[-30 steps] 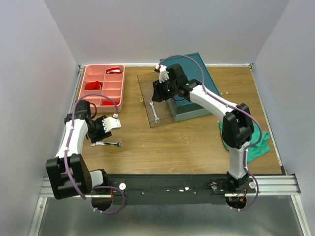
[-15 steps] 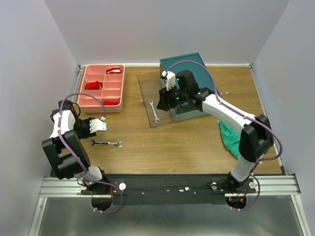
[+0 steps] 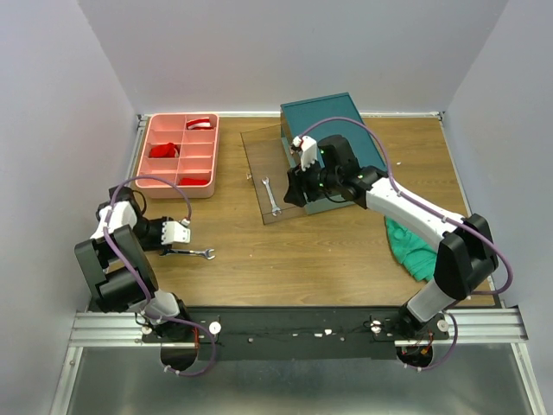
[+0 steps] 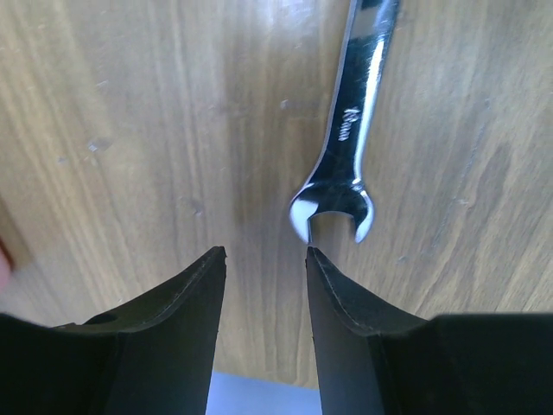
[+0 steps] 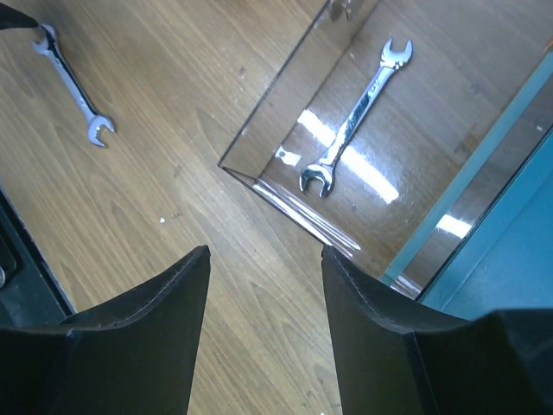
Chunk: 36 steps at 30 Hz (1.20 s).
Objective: Sort the tools into containers
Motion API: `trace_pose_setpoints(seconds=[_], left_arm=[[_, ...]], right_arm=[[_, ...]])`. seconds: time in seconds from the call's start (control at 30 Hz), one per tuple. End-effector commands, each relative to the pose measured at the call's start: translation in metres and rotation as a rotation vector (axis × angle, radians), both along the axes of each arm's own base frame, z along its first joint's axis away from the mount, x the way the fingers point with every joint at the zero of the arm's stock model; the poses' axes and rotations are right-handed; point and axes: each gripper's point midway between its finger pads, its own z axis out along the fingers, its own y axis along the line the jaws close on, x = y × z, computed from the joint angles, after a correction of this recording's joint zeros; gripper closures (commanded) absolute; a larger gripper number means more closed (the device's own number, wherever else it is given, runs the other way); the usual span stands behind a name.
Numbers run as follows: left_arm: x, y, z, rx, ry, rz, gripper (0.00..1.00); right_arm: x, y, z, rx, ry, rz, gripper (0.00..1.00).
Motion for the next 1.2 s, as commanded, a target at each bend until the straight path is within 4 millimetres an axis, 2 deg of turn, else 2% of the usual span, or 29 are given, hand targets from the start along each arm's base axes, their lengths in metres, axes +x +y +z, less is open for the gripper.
trace_pose_setpoints(seconds=[0.0,0.07,0.4,0.6,0.87,1.0,1.13,1.17], left_arm=[[-0.017,-0.012,-0.013,-0.022,0.030,-0.063,0.48],[-0.024,-0.016,-0.019,-0.026,0.044,-0.073,0.49],[-0.030,-0.023,-0.033,-0.039,0.094,-0.073,0.57],[-0.030,-0.042,-0.035,-0.067,0.175,-0.093,0.62],[-0.041,-0.061,-0.041,-0.071,0.254,-0.123,0.81],[-0.049,-0.070,-0.035,-0.091,0.280,-0.138,0.92],[-0.048,-0.089,-0.026,-0.127,0.270,-0.166,0.98],[-0.045,-0.096,-0.023,-0.151,0.256,-0.166,0.99]], right_arm=[[0.003,-0.004,0.003,-0.012,-0.044,-0.018,0.37],[0.006,-0.003,0.003,-0.014,-0.049,-0.016,0.37],[0.010,-0.006,0.003,-0.037,-0.078,-0.017,0.37],[0.005,-0.010,0.001,-0.043,-0.079,-0.013,0.37],[0.002,-0.015,0.000,-0.056,-0.096,-0.011,0.37],[-0.003,-0.021,0.002,-0.069,-0.104,0.001,0.37],[-0.023,-0.022,0.003,-0.069,-0.121,0.110,0.37],[-0.030,-0.023,-0.003,-0.076,-0.106,0.142,0.37]])
